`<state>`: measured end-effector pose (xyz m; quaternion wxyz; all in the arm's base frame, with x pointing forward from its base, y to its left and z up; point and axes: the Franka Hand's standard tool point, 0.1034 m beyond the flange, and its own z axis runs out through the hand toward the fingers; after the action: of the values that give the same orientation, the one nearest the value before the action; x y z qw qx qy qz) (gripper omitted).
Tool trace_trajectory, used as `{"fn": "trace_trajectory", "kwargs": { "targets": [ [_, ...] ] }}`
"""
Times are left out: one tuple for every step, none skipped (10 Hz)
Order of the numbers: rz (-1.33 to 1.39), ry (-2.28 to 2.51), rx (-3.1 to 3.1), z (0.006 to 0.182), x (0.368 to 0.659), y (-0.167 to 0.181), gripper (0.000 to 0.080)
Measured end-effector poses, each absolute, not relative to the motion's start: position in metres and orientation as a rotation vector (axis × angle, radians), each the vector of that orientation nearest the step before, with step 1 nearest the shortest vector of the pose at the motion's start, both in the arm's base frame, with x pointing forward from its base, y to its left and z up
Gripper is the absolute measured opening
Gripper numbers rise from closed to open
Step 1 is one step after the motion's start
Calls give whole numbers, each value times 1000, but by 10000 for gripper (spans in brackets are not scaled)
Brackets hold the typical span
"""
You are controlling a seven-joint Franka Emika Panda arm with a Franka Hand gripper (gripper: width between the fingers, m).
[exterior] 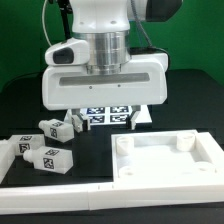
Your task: Assemble one leg
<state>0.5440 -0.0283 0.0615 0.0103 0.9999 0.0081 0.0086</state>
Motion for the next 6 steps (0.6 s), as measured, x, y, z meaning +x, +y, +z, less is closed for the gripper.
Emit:
{"fn": "trace_trajectory", "kwargs": {
  "targets": [
    [2, 85, 3108, 66, 531, -25, 649],
    [12, 95, 3096, 73, 525, -23, 649],
    [69, 54, 3095, 74, 523, -21, 649],
    [51, 67, 3095, 72, 521, -22, 649],
    [53, 67, 3095, 72, 522, -22, 649],
    [52, 67, 3095, 72, 522, -22, 649]
  ]
}}
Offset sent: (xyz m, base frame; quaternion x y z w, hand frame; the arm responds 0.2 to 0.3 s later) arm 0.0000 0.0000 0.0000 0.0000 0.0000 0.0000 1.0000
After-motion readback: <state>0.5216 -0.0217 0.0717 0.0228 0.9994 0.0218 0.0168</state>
